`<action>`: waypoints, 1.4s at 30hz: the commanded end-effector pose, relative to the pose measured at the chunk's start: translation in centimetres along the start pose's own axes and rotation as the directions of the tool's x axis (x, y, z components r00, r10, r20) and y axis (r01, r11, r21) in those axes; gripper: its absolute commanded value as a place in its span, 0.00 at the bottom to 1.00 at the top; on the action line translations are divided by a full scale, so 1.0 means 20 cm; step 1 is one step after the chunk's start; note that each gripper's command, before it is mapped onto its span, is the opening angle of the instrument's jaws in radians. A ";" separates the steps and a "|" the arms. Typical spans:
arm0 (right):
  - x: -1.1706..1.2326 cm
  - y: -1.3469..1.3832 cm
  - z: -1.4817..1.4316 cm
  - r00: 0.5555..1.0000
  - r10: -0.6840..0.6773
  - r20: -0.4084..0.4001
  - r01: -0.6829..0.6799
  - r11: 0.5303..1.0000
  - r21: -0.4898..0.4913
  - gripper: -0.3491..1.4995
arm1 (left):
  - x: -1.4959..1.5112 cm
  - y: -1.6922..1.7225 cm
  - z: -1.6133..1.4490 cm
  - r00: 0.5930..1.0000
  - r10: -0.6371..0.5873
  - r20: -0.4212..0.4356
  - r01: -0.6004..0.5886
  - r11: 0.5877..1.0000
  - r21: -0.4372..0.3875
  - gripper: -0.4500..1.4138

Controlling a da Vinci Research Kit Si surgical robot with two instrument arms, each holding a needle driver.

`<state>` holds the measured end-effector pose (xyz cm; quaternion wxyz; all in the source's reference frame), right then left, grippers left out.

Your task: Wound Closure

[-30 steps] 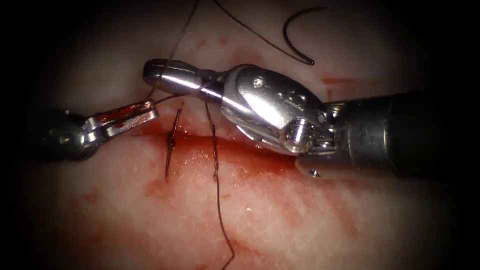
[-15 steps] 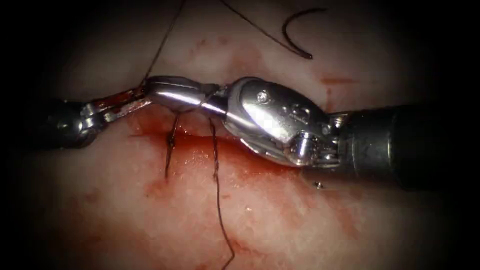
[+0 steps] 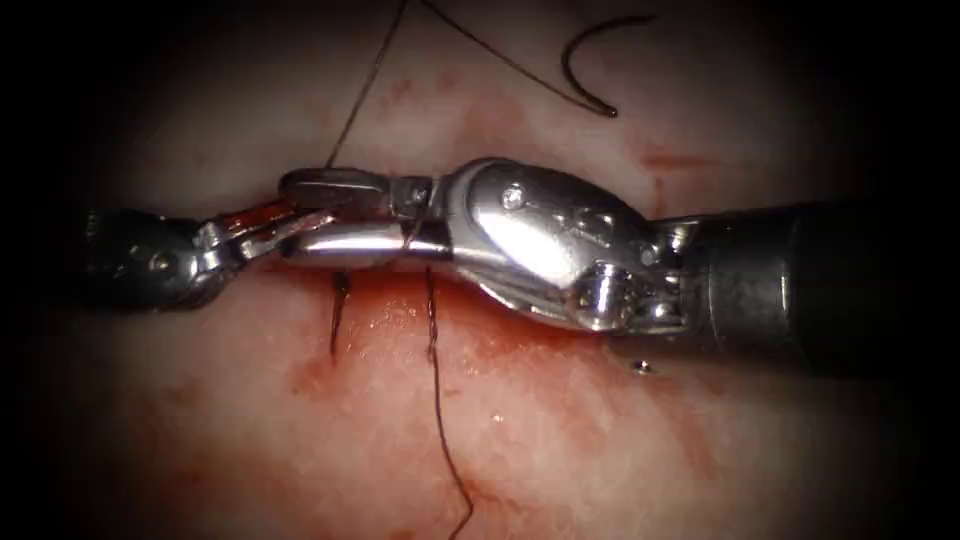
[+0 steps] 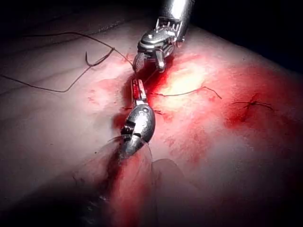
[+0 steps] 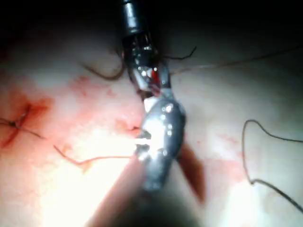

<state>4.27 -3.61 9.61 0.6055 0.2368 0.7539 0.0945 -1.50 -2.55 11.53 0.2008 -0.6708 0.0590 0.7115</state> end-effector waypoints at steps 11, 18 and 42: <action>-0.001 -0.003 0.005 0.989 -0.041 0.139 -0.011 0.936 0.353 0.53 | -0.010 0.000 0.002 1.000 -0.003 0.012 0.004 1.000 -0.028 0.00; -0.003 -0.002 0.004 0.965 -0.103 0.241 -0.048 0.836 0.547 0.41 | -0.012 0.000 0.002 1.000 0.000 0.016 0.000 0.999 -0.033 0.00; -0.022 -0.017 -0.007 0.809 -0.421 0.411 -0.154 0.524 0.838 0.45 | -0.019 -0.001 0.001 1.000 -0.006 0.028 0.007 0.999 -0.046 0.00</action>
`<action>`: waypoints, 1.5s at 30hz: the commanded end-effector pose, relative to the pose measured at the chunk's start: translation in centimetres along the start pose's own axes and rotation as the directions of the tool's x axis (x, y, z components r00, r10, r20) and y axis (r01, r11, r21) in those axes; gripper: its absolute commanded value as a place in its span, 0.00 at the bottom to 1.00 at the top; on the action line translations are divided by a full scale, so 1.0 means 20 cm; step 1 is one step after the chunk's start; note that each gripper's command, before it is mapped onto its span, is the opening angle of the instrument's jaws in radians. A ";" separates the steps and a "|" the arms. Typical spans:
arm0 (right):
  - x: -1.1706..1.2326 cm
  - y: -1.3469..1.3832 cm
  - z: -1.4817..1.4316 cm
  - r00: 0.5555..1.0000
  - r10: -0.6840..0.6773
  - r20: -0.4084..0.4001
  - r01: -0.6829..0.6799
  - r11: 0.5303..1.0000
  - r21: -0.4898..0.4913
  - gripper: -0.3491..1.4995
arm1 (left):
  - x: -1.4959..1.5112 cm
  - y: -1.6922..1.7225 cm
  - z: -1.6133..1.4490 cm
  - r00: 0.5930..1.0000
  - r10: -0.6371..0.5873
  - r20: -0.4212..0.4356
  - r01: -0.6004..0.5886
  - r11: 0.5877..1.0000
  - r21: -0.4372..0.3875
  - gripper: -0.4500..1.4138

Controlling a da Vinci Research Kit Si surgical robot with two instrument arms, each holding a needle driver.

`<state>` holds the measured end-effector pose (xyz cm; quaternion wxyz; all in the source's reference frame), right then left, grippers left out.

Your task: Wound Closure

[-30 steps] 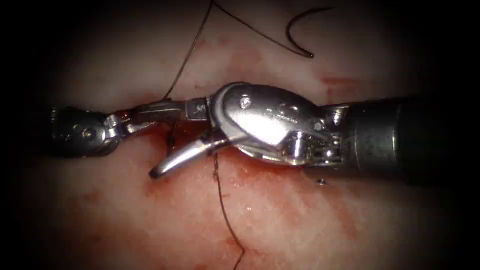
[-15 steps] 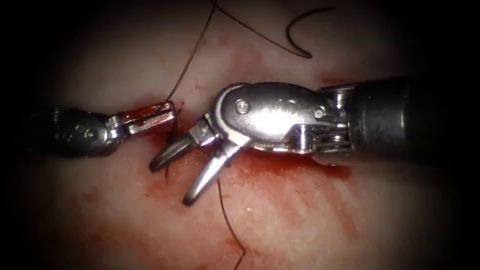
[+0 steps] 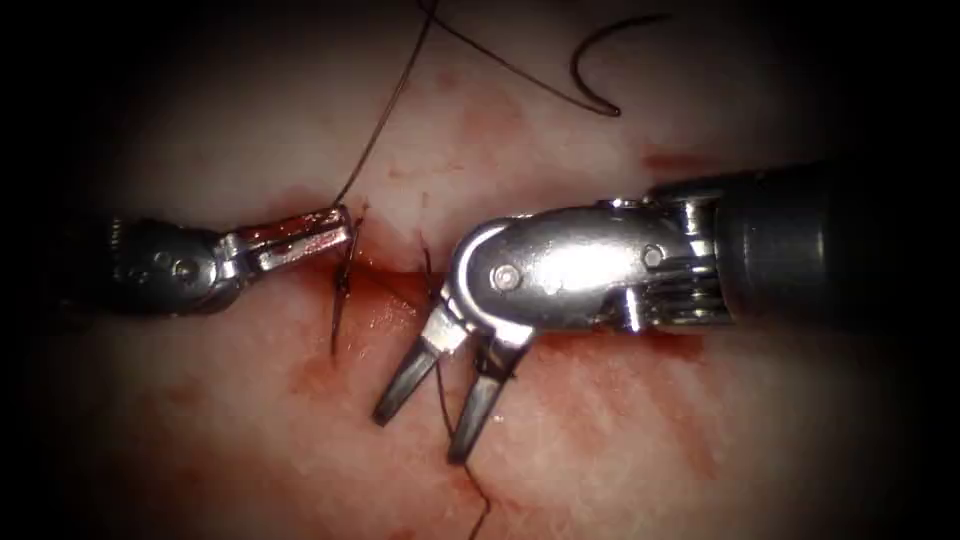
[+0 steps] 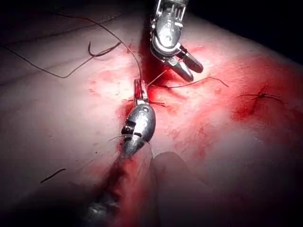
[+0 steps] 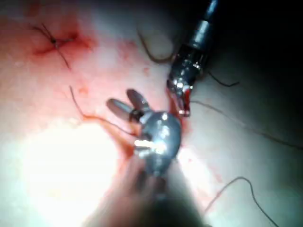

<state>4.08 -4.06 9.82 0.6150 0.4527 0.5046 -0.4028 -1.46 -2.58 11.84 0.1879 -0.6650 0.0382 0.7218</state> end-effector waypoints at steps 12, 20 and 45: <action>-0.012 -0.009 0.012 0.994 -0.011 0.108 0.003 0.998 0.069 0.45 | -0.004 0.001 0.002 1.000 0.000 0.001 0.000 1.000 -0.004 0.00; -0.015 -0.007 0.019 0.987 -0.014 0.158 0.002 0.997 0.072 0.45 | -0.005 0.002 0.002 1.000 -0.005 0.006 0.005 1.000 -0.007 0.00; -0.010 0.010 -0.028 0.996 0.091 0.005 -0.082 0.915 -0.396 0.00 | -0.004 0.011 -0.008 1.000 -0.015 0.008 0.016 1.000 -0.026 0.00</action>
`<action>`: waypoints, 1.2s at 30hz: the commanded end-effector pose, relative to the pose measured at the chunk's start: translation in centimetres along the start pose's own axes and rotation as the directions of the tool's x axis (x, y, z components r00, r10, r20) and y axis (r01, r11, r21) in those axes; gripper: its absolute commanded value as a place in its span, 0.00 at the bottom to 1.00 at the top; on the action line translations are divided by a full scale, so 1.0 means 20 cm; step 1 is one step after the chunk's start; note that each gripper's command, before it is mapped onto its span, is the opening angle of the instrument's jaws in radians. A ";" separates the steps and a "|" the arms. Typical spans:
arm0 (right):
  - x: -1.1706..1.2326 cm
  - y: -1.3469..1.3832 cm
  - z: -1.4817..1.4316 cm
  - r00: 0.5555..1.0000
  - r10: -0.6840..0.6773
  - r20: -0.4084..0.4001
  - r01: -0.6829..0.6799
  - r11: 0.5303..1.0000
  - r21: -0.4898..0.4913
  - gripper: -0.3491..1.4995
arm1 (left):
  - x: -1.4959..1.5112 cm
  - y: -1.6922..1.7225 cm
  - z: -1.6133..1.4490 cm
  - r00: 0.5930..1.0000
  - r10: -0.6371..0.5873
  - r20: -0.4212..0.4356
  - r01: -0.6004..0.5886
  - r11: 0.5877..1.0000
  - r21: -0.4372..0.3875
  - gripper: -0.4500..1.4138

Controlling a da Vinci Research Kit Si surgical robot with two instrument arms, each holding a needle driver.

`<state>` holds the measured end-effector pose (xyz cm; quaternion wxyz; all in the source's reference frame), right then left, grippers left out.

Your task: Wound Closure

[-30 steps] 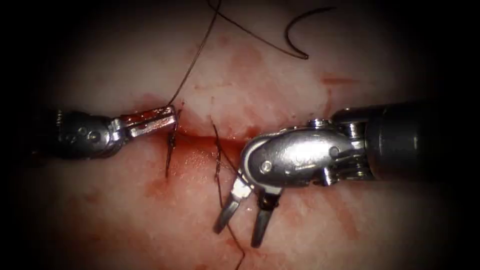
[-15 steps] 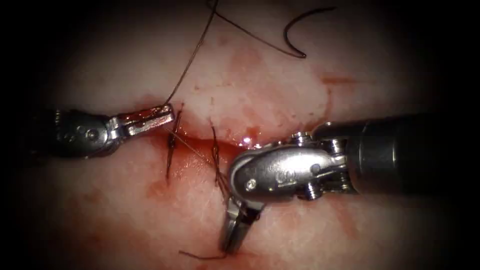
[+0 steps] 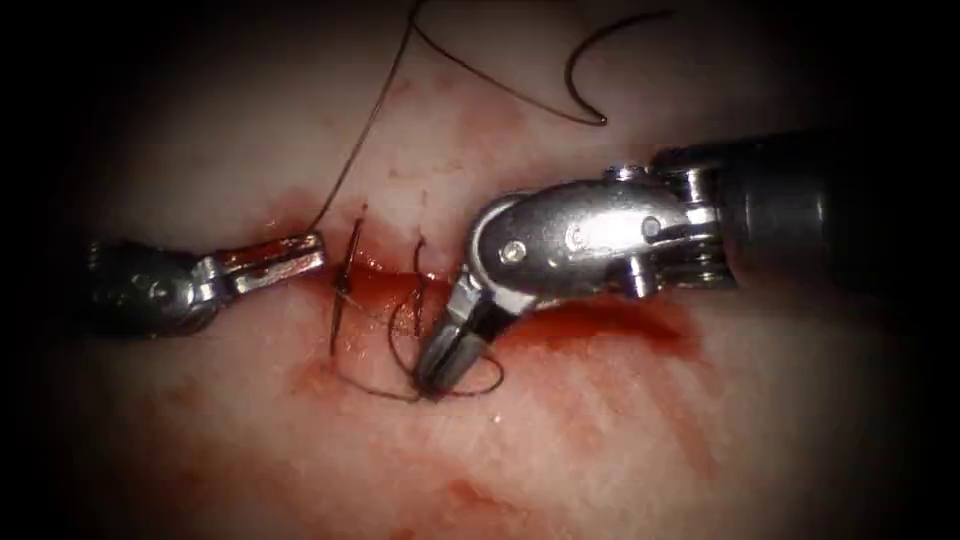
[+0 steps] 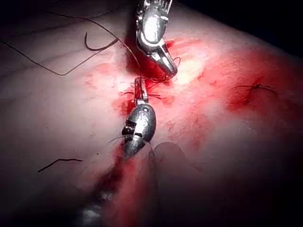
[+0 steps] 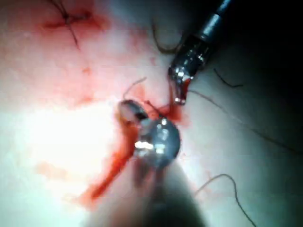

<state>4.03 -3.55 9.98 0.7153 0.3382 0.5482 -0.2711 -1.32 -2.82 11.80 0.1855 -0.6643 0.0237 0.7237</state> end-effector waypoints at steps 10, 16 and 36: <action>-0.011 0.018 -0.017 0.995 0.093 -0.024 -0.096 0.976 -0.195 0.00 | 0.005 0.031 -0.007 1.000 -0.017 -0.001 0.017 1.000 -0.019 0.00; -0.012 0.021 -0.018 0.996 0.084 -0.015 -0.085 0.973 -0.214 0.00 | 0.008 0.049 -0.014 1.000 -0.029 -0.001 0.029 0.999 -0.028 0.00; -0.017 0.026 -0.025 0.939 0.024 0.342 0.024 0.990 -0.136 0.00 | 0.026 0.098 -0.027 0.998 -0.055 -0.014 0.053 0.995 -0.084 0.00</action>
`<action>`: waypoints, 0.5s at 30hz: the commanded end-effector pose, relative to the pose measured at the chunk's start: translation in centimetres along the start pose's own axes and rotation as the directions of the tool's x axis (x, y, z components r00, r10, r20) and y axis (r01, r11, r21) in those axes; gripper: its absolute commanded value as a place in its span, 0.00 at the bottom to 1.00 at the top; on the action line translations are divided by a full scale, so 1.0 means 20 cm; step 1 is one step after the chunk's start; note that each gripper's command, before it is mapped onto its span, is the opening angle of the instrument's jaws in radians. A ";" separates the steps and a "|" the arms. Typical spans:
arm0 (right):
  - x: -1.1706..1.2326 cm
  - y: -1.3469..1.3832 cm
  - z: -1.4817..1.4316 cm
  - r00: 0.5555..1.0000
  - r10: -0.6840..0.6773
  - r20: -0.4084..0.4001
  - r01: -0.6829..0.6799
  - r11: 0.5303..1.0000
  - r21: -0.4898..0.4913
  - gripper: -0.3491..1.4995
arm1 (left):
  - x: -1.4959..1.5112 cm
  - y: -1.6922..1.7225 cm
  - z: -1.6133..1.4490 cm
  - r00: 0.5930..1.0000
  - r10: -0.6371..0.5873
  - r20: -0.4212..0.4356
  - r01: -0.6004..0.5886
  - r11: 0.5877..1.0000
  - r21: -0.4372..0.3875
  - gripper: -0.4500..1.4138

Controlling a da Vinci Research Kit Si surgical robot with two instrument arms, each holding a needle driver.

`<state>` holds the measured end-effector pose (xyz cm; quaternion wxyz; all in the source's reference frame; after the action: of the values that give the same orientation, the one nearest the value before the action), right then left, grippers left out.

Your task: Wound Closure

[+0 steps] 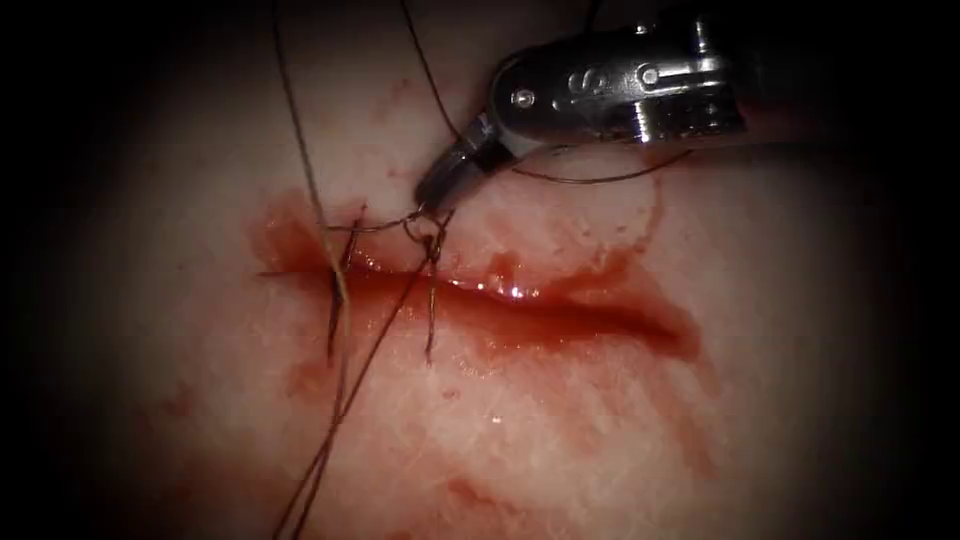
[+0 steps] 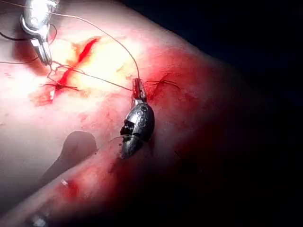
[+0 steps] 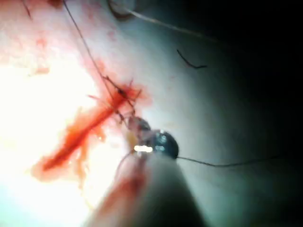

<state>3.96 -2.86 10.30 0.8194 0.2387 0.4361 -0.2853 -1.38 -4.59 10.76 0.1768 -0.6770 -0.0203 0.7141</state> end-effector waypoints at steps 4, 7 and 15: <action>-0.001 0.000 0.000 0.975 0.216 0.053 -0.209 0.971 -0.114 0.00 | -0.008 0.006 0.001 1.000 -0.013 0.000 0.013 1.000 -0.006 0.00; -0.001 -0.004 -0.003 0.924 0.381 0.000 -0.370 0.897 -0.241 0.00 | -0.010 0.006 0.001 1.000 -0.011 0.000 0.011 1.000 -0.006 0.00; 0.004 -0.032 0.028 0.568 0.664 -0.485 -0.820 0.505 -0.269 0.00 | -0.009 0.007 0.001 1.000 -0.011 0.000 0.011 1.000 -0.007 0.00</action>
<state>3.82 -3.63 10.40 0.7987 0.2454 0.4713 0.2823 -1.39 -4.71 10.85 0.1771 -0.6782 -0.0256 0.7128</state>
